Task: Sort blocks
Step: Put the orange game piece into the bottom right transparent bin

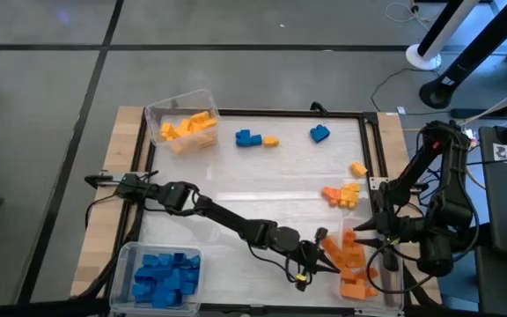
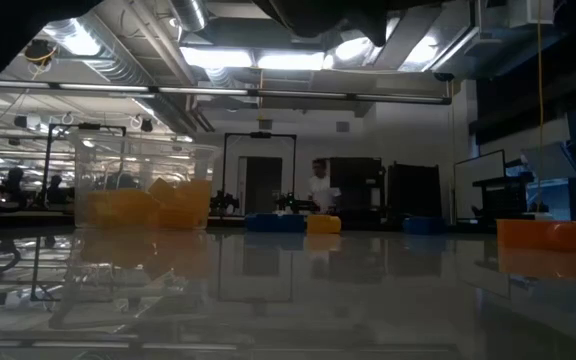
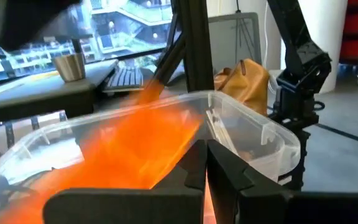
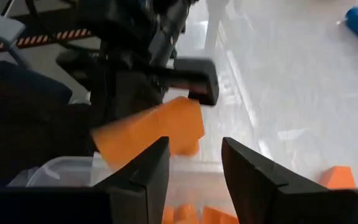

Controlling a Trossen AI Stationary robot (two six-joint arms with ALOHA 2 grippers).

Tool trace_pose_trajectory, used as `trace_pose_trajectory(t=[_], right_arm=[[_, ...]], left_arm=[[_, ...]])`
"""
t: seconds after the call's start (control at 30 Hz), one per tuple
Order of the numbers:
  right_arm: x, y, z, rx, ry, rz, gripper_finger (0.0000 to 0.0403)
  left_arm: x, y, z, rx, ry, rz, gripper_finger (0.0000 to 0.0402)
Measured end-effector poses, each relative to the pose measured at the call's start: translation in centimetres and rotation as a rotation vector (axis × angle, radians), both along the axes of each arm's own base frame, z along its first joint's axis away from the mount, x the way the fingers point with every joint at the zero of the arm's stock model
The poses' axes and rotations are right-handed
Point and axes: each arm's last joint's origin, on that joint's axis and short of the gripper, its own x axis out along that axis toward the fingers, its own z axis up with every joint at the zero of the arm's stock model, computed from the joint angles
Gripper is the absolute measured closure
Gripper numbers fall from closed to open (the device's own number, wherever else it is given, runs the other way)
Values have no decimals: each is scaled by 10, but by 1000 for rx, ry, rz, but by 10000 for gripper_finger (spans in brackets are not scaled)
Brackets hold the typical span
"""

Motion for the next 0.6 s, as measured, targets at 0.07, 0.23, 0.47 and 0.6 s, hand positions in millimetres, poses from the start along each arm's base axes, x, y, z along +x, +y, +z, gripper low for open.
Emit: trace_pose_trajectory(t=[0.07, 0.23, 0.47, 0.6], right_arm=[[0, 0, 0, 3, 11, 5, 255], [0, 1, -1, 2, 13, 6, 255], [0, 1, -1, 2, 13, 7, 255], [0, 1, -1, 1, 14, 7, 255]], left_arm=[[0, 0, 1, -1, -3, 1, 401], [2, 6, 1, 15, -11, 13, 401], [6, 16, 7, 13, -36, 20, 400], [7, 19, 6, 15, -28, 19, 400]])
